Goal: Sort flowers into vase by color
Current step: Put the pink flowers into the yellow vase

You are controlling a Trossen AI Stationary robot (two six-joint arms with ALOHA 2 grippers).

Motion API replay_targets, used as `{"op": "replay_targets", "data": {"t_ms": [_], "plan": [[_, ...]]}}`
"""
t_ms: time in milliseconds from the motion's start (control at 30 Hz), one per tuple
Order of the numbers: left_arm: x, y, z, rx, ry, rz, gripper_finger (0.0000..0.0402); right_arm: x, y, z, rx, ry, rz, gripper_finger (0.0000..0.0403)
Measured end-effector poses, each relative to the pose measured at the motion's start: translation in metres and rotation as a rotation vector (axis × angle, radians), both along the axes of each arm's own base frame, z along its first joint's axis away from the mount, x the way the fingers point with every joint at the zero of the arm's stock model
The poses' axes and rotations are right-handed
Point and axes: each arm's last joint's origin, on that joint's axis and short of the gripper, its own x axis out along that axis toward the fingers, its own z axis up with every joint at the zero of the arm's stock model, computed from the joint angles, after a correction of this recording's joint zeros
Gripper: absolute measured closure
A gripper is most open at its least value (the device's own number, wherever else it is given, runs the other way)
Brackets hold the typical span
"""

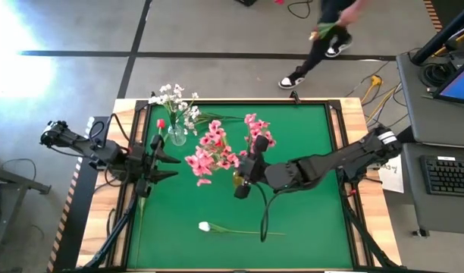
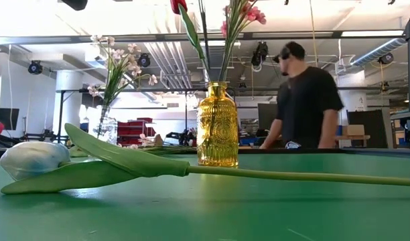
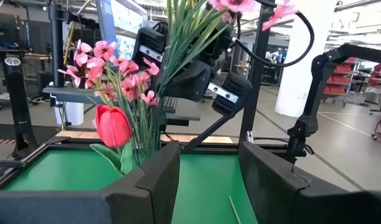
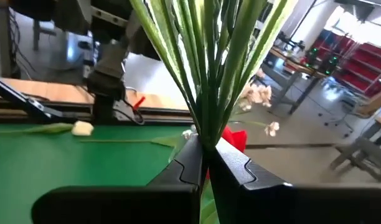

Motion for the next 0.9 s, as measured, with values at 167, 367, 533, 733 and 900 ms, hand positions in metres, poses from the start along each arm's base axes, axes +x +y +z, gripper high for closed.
{"op": "replay_targets", "data": {"t_ms": [167,367,533,733,900], "plan": [[0.000,0.000,0.000,0.001,0.003,0.000,0.0249,-0.001,-0.001,-0.003,0.034,0.020,-0.015,0.0390],[0.000,0.000,0.000,0.002,0.003,0.000,0.0249,-0.002,-0.001,-0.005,0.055,0.036,-0.023,0.0390],[0.000,0.000,0.000,0.002,0.003,0.000,0.0249,-0.001,-0.001,-0.006,0.085,0.013,-0.049,0.0390],[0.000,0.000,0.000,0.002,0.004,0.000,0.0249,-0.001,-0.002,-0.008,0.083,0.000,-0.111,0.0390],[0.000,0.000,0.000,0.002,0.004,0.000,0.0249,0.002,-0.002,-0.014,0.076,0.004,-0.153,0.0390]]}}
